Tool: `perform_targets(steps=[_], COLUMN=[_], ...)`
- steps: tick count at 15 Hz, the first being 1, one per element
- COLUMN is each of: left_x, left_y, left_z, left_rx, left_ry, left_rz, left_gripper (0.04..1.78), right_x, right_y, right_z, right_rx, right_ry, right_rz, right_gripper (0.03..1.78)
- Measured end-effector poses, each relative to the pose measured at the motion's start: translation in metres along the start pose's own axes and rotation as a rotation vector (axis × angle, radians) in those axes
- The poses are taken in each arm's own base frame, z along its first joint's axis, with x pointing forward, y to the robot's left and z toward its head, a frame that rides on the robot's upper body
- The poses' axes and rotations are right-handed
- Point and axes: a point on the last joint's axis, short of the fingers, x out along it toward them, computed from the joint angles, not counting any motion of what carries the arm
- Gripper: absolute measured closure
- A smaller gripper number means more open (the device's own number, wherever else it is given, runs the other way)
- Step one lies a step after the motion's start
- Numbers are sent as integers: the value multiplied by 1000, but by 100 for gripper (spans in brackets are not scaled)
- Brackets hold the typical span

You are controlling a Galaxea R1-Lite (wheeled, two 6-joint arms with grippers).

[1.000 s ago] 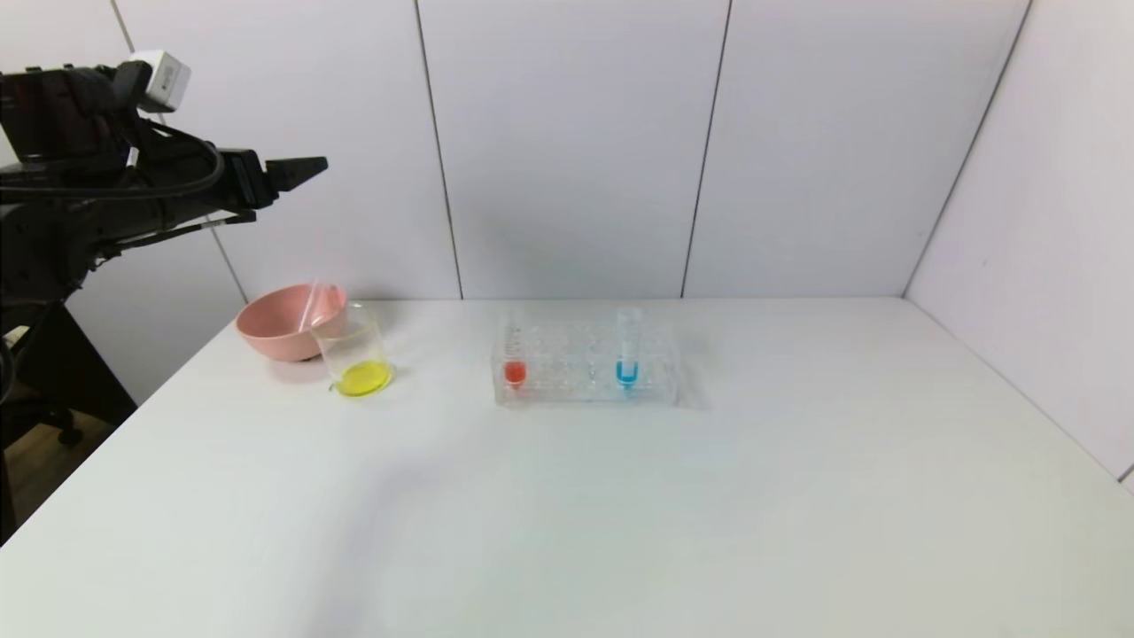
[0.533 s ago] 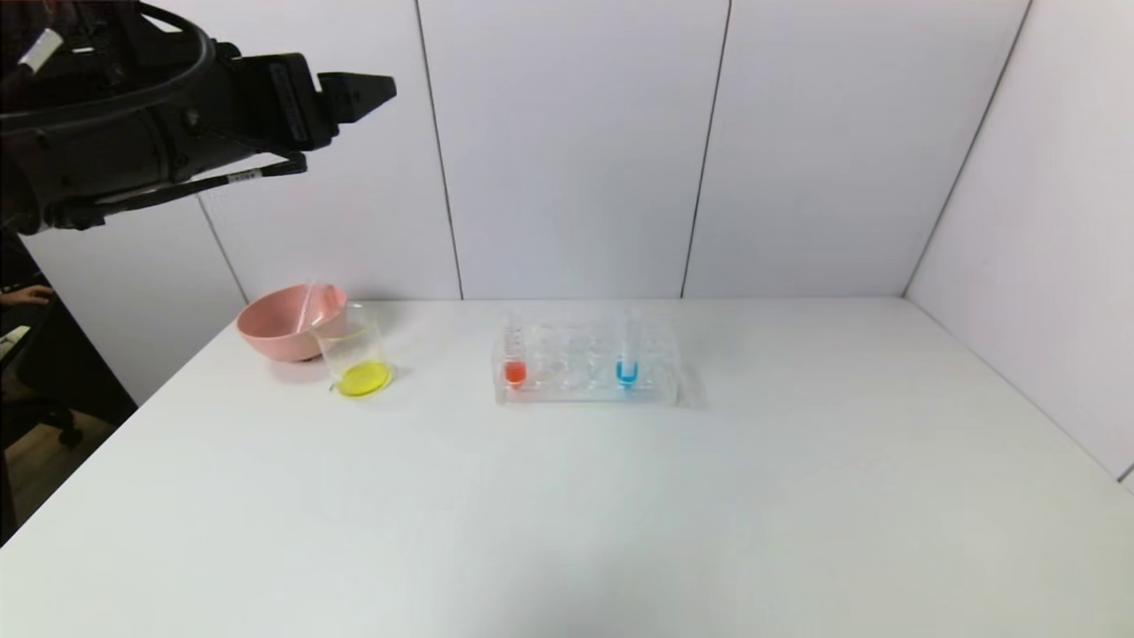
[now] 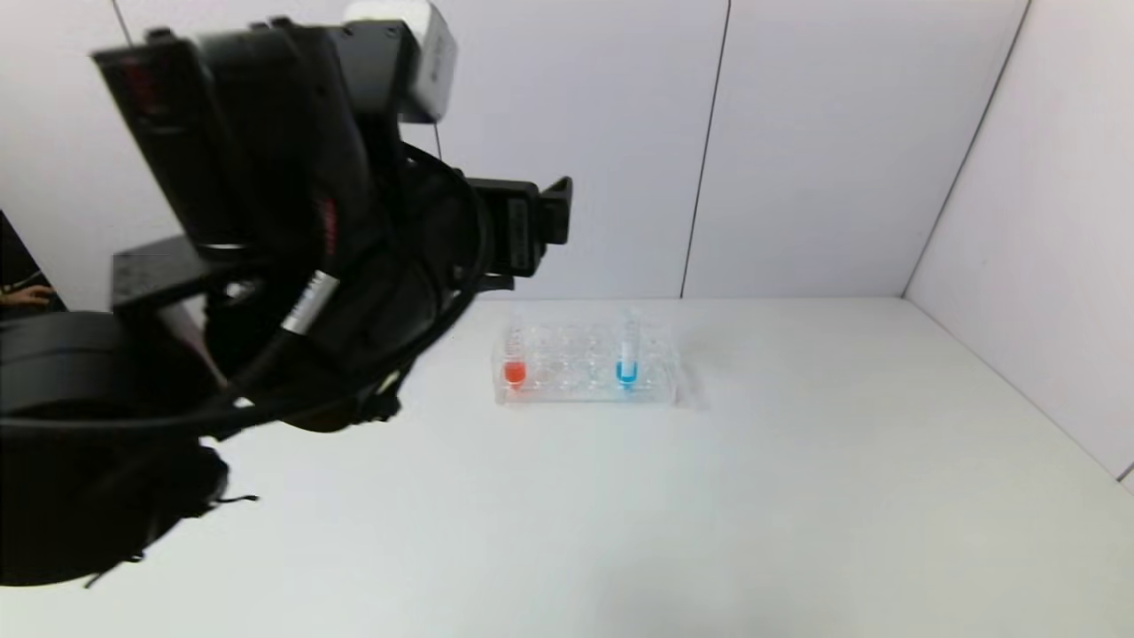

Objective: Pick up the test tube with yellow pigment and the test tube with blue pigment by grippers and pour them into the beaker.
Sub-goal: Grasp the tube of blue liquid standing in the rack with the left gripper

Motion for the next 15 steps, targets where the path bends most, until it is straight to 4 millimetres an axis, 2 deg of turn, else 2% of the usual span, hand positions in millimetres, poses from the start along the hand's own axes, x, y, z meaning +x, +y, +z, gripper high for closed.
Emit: perform_targets(steps=[4,6,11,15], left_x=[28,39,55,84], left_y=[-42,-55,-85,-102], left_z=[-51,-68,-112,-146], left_rx=[-22,-17,26,-2], left_ry=[-53,-87,-22,14], left_rz=[-14,18,96,138], left_gripper=[4,4,4,4], right_x=[0,0,0,0], right_y=[0,0,0,0], right_z=[0,0,0,0], right_rx=[0,0,0,0], right_ry=[0,0,0,0], right_rz=[0,0,0,0], right_gripper=[4,4,4,4])
